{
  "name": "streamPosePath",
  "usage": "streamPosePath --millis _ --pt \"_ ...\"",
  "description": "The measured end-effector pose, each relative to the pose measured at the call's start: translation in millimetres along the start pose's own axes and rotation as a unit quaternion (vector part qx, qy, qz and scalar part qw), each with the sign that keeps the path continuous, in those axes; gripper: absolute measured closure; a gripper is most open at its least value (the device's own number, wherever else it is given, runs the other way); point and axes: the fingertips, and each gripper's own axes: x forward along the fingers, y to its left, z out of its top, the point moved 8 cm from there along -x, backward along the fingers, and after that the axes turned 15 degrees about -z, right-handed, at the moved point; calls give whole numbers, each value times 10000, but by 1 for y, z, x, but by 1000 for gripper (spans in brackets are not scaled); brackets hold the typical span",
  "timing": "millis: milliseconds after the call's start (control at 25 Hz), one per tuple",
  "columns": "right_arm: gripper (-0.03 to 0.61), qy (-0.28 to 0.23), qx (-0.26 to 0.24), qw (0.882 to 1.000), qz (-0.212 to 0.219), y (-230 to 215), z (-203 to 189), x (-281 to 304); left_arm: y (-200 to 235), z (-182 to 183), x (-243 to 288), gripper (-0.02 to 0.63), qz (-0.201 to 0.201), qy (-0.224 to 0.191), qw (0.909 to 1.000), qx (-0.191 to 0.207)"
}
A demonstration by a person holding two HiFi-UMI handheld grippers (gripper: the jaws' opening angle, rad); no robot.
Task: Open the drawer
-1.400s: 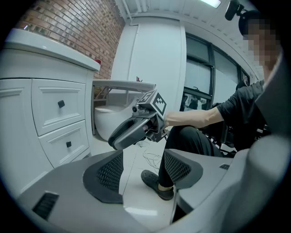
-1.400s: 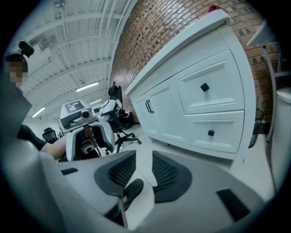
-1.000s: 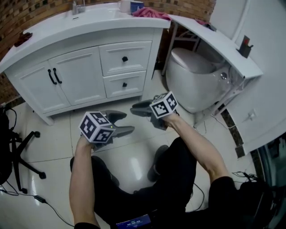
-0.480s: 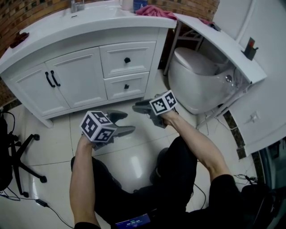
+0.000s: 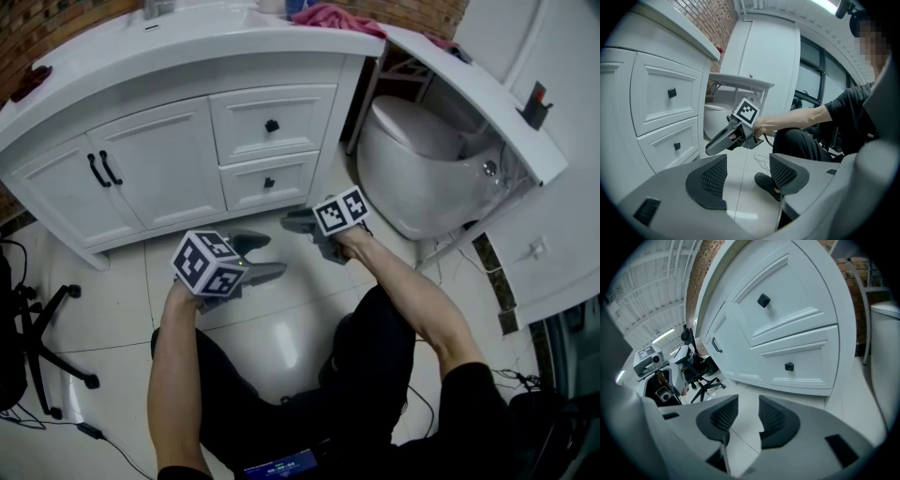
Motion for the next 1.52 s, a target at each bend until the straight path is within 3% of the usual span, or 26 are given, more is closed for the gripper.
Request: streamPosePath --millis 480,920,1520 --pt "396 236 90 9992 -315 -19 7 42 17 2 7 327 -114 47 9999 -30" --pt "367 493 243 9980 -316 -22 23 65 28 3 1 327 -47 -141 9998 -137" --pt "362 56 452 9949 -899 -56 45 107 38 11 25 327 -116 -69 9996 -239"
